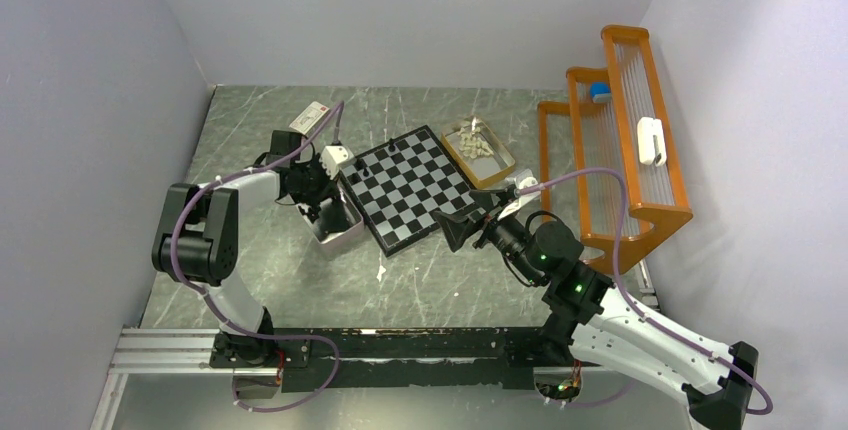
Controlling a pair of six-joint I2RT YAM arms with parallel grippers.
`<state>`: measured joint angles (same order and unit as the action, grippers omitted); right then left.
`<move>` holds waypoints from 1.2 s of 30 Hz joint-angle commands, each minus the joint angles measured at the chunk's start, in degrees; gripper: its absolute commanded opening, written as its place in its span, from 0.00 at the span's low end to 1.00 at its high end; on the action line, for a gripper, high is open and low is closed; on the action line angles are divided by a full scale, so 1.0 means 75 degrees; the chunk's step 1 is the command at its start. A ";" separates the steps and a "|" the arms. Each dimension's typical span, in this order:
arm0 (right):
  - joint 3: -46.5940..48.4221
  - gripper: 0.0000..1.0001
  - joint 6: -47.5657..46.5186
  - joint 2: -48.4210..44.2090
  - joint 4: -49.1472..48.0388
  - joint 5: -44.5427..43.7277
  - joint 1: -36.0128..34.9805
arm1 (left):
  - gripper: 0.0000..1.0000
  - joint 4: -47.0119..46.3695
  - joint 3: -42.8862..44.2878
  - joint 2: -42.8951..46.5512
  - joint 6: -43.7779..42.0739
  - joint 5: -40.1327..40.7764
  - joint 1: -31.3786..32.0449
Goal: Set up the chess pieces on the board
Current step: Pick up the chess piece from the storage box.
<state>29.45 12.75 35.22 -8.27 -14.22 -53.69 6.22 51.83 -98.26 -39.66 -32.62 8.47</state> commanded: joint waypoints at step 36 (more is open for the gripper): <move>0.0473 1.00 0.0136 0.0407 0.0233 -0.0035 0.0022 | 0.05 -0.0432 0.1579 0.0940 0.2194 0.1436 0.1134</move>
<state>30.89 13.30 38.24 -7.53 -13.13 -53.69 6.76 60.45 -87.85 -24.99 -23.66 14.22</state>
